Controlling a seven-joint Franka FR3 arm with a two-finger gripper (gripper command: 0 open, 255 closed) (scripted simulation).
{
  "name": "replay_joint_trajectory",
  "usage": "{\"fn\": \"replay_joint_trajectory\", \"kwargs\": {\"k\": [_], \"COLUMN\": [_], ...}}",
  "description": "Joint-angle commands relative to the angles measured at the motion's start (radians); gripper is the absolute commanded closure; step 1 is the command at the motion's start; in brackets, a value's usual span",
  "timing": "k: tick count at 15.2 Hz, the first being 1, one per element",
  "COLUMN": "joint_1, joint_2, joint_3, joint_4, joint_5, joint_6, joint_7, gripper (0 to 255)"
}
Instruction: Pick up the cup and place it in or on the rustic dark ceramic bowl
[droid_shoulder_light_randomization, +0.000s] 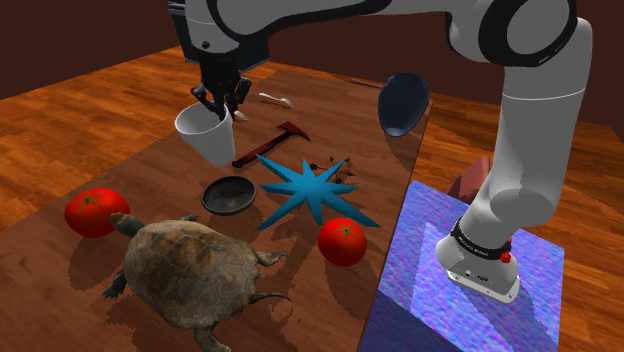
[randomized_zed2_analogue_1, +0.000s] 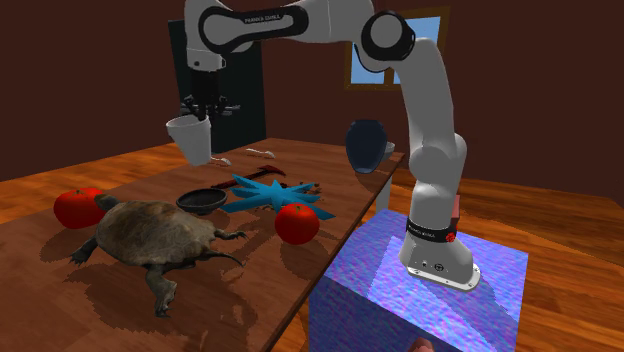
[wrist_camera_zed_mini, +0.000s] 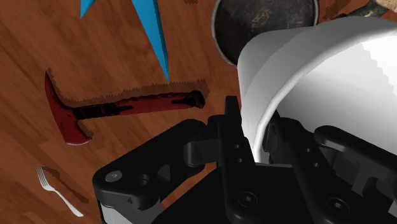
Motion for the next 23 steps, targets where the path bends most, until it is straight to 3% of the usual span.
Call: {"fn": "replay_joint_trajectory", "kwargs": {"k": [1,18,23], "joint_1": [0.0,-0.017,-0.017], "joint_2": [0.005,0.023,0.023], "joint_3": [-0.002,-0.015,-0.015], "joint_4": [-0.017,-0.221,-0.221], "joint_5": [-0.004,-0.028,-0.028], "joint_6": [0.022,0.237,0.237], "joint_7": [0.004,0.038,0.038], "gripper": [255,255,255]}}
